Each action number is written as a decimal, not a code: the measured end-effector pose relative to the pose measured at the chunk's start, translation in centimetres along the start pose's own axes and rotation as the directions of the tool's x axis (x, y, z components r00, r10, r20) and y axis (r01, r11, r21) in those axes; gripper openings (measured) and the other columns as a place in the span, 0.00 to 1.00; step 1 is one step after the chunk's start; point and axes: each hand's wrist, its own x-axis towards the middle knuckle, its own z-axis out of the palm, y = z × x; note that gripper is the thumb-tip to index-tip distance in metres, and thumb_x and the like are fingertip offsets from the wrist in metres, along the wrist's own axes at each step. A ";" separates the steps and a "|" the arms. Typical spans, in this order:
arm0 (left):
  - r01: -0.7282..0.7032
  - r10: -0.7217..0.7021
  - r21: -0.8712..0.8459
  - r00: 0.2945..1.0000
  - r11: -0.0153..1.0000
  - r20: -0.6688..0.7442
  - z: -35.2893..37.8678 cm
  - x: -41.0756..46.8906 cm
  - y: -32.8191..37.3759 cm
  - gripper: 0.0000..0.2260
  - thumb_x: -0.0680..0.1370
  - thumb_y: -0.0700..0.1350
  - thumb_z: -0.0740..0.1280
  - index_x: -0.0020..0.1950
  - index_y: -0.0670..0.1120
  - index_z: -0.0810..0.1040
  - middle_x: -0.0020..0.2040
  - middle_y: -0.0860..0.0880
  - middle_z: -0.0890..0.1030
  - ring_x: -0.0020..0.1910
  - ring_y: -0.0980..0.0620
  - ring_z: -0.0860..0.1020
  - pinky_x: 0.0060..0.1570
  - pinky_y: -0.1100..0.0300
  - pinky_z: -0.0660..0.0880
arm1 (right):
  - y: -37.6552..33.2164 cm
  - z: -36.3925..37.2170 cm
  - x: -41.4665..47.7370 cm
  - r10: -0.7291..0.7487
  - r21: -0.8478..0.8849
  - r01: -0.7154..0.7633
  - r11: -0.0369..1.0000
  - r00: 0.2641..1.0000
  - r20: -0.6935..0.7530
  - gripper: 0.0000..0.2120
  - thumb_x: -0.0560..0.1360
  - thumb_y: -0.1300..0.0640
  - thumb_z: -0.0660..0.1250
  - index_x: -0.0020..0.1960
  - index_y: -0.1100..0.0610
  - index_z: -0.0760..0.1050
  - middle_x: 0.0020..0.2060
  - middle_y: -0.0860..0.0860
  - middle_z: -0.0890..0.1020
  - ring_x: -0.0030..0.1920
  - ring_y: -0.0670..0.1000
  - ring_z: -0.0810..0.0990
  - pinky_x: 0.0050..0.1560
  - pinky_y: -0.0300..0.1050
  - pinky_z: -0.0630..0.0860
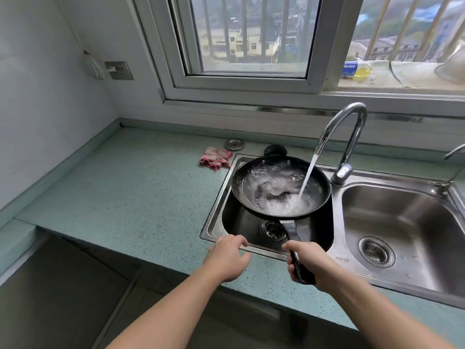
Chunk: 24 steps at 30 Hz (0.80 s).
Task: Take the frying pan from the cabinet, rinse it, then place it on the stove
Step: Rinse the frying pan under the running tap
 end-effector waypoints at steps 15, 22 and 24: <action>0.285 -0.216 -0.736 0.958 0.614 0.191 -1.9 -0.2 0.6 0.06 0.80 0.48 0.61 0.51 0.50 0.77 0.46 0.51 0.80 0.44 0.54 0.76 0.41 0.59 0.70 | 0.4 7.0 0.2 -0.046 0.115 0.039 0.993 0.997 0.059 0.02 0.73 0.68 0.66 0.44 0.65 0.73 0.25 0.54 0.70 0.21 0.50 0.69 0.27 0.39 0.68; 0.431 -0.144 -0.810 0.901 0.398 0.409 -0.5 2.9 6.6 0.16 0.81 0.55 0.58 0.44 0.47 0.78 0.38 0.49 0.79 0.33 0.53 0.74 0.32 0.64 0.70 | -0.9 4.4 -1.1 -0.096 0.099 0.089 0.991 0.993 0.065 0.06 0.73 0.71 0.61 0.43 0.62 0.72 0.25 0.54 0.70 0.21 0.48 0.69 0.23 0.37 0.69; 0.491 -0.084 -0.814 0.867 0.310 0.492 0.1 3.7 7.7 0.17 0.80 0.56 0.59 0.44 0.45 0.78 0.38 0.47 0.80 0.33 0.52 0.75 0.31 0.63 0.70 | -0.8 3.3 -1.3 -0.127 0.062 0.123 0.991 0.990 0.066 0.07 0.73 0.71 0.60 0.41 0.60 0.71 0.26 0.54 0.70 0.22 0.48 0.69 0.24 0.38 0.68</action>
